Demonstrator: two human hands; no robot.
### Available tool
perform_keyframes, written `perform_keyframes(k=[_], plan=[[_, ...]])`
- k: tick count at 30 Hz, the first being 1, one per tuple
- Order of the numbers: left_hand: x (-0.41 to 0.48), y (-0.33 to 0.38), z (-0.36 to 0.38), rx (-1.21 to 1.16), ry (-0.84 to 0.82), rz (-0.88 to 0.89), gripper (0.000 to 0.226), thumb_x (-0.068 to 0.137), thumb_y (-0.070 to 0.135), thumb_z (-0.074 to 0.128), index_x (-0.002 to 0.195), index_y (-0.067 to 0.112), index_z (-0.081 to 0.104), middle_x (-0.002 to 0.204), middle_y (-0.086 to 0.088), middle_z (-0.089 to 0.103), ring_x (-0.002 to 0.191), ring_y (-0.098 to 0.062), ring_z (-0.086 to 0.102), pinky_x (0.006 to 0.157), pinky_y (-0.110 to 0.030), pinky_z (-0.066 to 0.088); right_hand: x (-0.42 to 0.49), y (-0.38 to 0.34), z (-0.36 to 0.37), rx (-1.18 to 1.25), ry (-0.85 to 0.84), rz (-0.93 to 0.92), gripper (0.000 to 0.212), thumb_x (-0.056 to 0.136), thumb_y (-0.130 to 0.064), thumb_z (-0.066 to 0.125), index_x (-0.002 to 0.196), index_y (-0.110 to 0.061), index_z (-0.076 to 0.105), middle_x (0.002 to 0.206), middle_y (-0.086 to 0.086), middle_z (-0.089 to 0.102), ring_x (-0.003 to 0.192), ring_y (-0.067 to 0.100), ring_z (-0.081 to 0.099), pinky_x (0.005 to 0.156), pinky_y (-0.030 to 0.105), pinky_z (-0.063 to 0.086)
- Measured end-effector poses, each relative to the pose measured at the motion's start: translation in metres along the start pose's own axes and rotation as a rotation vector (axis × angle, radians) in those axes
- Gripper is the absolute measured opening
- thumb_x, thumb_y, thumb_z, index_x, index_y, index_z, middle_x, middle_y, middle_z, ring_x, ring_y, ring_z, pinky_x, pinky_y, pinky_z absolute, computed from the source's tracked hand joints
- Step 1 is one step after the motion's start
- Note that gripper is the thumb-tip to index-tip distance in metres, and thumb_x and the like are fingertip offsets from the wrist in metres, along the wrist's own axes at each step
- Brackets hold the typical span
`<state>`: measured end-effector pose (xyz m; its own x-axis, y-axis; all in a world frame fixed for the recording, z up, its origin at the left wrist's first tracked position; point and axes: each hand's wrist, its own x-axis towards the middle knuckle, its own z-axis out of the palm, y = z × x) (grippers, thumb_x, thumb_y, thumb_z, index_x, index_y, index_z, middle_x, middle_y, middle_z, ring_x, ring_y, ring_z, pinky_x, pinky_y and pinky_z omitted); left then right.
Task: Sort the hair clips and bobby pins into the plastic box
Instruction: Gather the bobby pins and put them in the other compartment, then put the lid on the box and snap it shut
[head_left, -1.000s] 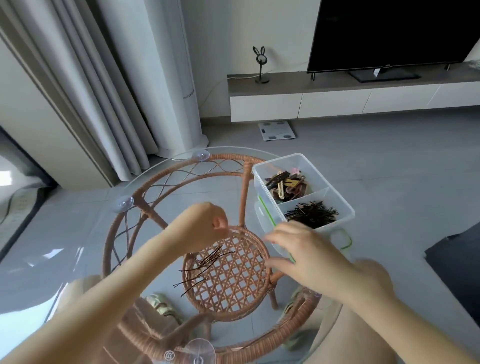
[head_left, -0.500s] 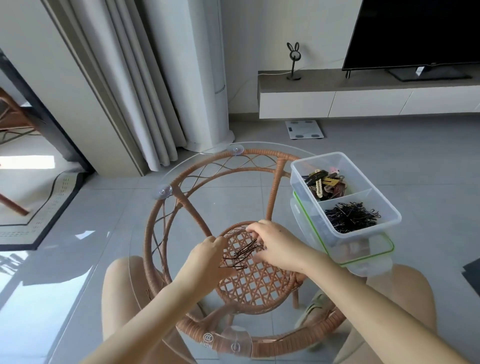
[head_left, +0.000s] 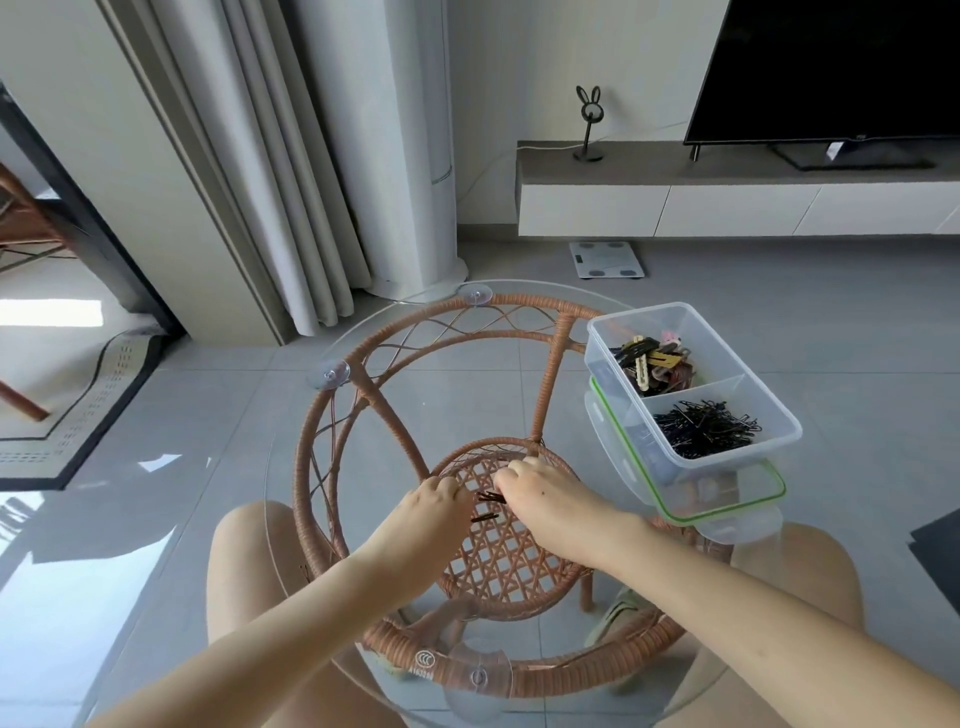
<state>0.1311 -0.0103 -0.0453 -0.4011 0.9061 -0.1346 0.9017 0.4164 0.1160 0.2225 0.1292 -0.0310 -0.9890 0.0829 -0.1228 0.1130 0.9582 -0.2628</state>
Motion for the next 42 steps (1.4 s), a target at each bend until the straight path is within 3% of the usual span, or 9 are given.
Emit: perform_keyframes(k=[7,10,15,22,30,33,35,38,42], plan=[[0.001,-0.005,-0.011,-0.115,0.059,-0.121,0.020,0.095,0.005,0.035,0.106,0.010,0.051,0.104,-0.005,0.058,0.091,-0.020,0.053,0.085,-0.030,0.048,-0.005,0.001,-0.013,0.156,0.044,0.128,0.015,0.092,-0.001,0.043,0.102,-0.008,0.051,0.106,0.009,0.057,0.099,0.021,0.054,0.088,0.026,0.045],[0.011,0.000,-0.037,-0.282,0.119,-0.171,0.021,0.099,0.021,0.034,0.103,0.009,0.050,0.094,-0.001,0.055,0.084,-0.019,0.054,0.077,-0.028,0.047,-0.020,0.014,-0.049,0.238,0.179,0.178,0.014,0.095,-0.015,0.043,0.104,-0.011,0.052,0.104,0.001,0.057,0.090,0.013,0.052,0.073,0.014,0.038],[0.049,0.048,-0.085,-0.420,0.254,0.010,0.020,0.099,0.022,0.036,0.102,0.009,0.051,0.092,0.002,0.052,0.081,-0.015,0.049,0.070,-0.025,0.040,-0.059,0.084,-0.102,0.072,0.448,0.308,0.014,0.091,-0.009,0.049,0.103,-0.004,0.055,0.110,0.012,0.059,0.105,0.029,0.053,0.070,0.017,0.024],[0.134,0.124,-0.088,-0.361,0.263,0.276,0.016,0.094,0.012,0.046,0.095,0.003,0.058,0.099,-0.013,0.062,0.085,-0.025,0.054,0.078,-0.031,0.043,-0.086,0.137,-0.098,0.093,0.390,0.428,0.015,0.089,-0.010,0.054,0.103,-0.005,0.058,0.105,0.009,0.061,0.095,0.022,0.055,0.076,0.021,0.034],[0.164,0.126,-0.069,-0.246,0.219,0.337,0.025,0.086,0.004,0.048,0.061,0.008,0.052,0.067,-0.012,0.052,0.063,-0.022,0.037,0.064,-0.032,0.044,-0.097,0.155,-0.083,0.155,0.373,0.449,0.024,0.087,-0.007,0.054,0.105,-0.013,0.068,0.107,0.004,0.070,0.100,0.021,0.063,0.088,0.027,0.045],[0.175,0.107,-0.072,-0.215,0.431,0.145,0.021,0.092,0.010,0.047,0.098,0.007,0.067,0.104,-0.013,0.065,0.093,-0.025,0.054,0.093,-0.037,0.046,-0.110,0.144,-0.082,0.033,0.678,0.582,0.023,0.087,-0.018,0.057,0.108,-0.013,0.065,0.093,0.005,0.072,0.087,0.028,0.064,0.074,0.030,0.045],[0.187,0.093,-0.072,-0.200,0.372,-0.044,0.038,0.094,0.028,0.047,0.127,0.009,0.051,0.130,-0.013,0.054,0.119,-0.030,0.046,0.104,-0.039,0.037,-0.116,0.133,-0.075,0.011,0.699,0.789,0.043,0.087,-0.036,0.055,0.123,-0.013,0.052,0.090,0.010,0.070,0.086,0.034,0.063,0.070,0.035,0.047],[0.203,0.082,-0.072,-0.377,0.212,-0.182,0.044,0.095,0.029,0.043,0.132,0.006,0.043,0.130,-0.018,0.054,0.116,-0.033,0.052,0.097,-0.041,0.045,-0.113,0.121,-0.055,0.305,0.499,1.031,0.081,0.083,-0.056,0.048,0.143,-0.012,0.016,0.103,0.016,0.068,0.094,0.035,0.064,0.075,0.038,0.050],[0.207,0.078,-0.079,-0.579,0.230,-0.226,0.034,0.088,0.009,0.042,0.116,0.003,0.059,0.114,-0.017,0.065,0.100,-0.032,0.061,0.083,-0.037,0.053,-0.101,0.111,-0.045,0.969,0.649,1.030,0.075,0.087,-0.025,0.054,0.145,-0.019,0.007,0.072,0.016,0.071,0.050,0.023,0.066,0.049,0.029,0.055]])
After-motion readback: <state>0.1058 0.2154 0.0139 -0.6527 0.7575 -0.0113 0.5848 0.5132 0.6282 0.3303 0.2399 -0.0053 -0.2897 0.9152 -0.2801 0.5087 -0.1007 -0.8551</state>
